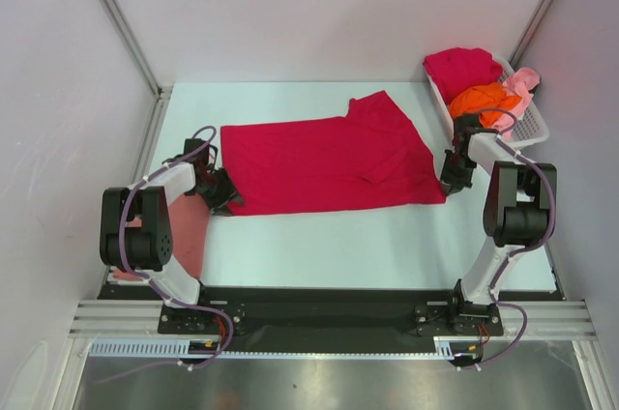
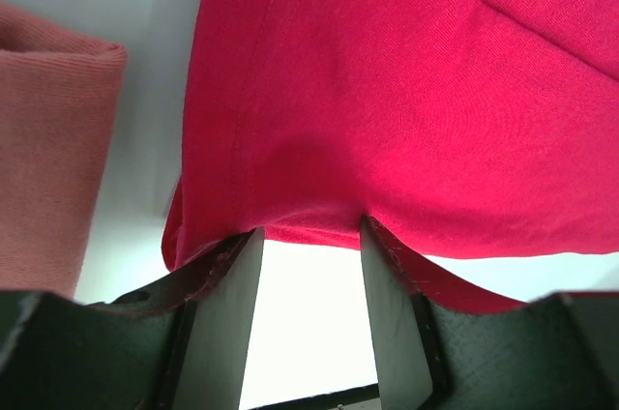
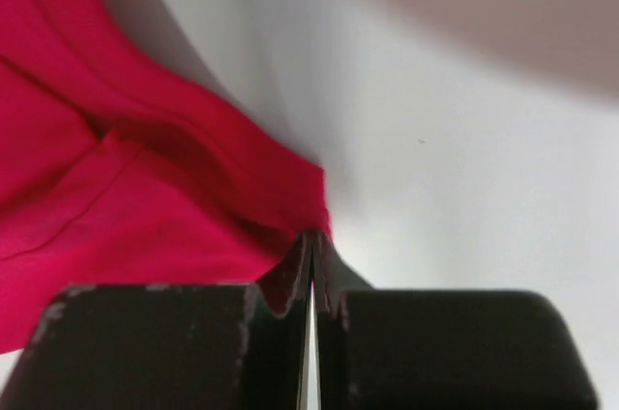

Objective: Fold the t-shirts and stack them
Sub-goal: Fold the tshirt

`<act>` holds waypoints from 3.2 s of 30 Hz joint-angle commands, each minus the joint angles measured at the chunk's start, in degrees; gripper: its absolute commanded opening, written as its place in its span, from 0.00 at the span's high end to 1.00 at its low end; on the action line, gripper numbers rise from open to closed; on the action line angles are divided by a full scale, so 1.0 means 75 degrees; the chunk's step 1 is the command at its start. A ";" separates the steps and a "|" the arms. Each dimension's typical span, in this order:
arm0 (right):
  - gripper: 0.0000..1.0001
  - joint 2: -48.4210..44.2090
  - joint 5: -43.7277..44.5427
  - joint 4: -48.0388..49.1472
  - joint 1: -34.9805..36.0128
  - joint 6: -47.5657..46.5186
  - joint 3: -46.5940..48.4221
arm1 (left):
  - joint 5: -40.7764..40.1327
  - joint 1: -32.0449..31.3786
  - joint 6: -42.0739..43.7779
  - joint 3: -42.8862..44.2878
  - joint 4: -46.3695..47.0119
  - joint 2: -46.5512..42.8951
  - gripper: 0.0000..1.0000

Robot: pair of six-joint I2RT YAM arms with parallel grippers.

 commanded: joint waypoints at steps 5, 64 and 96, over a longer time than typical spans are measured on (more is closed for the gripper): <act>0.99 0.0192 0.1377 0.0031 0.0150 0.0004 0.0423 | -0.0651 0.0158 0.0325 0.0039 0.0149 0.0121 0.48; 1.00 0.2067 -0.3826 0.3112 0.0854 0.3812 0.1806 | 0.1974 -0.0921 0.0454 0.0179 0.0629 -0.1590 0.43; 0.64 0.2363 -0.3124 0.0758 0.0948 0.2712 0.3963 | 0.1670 -0.0921 0.0712 0.0402 0.0477 -0.1192 0.43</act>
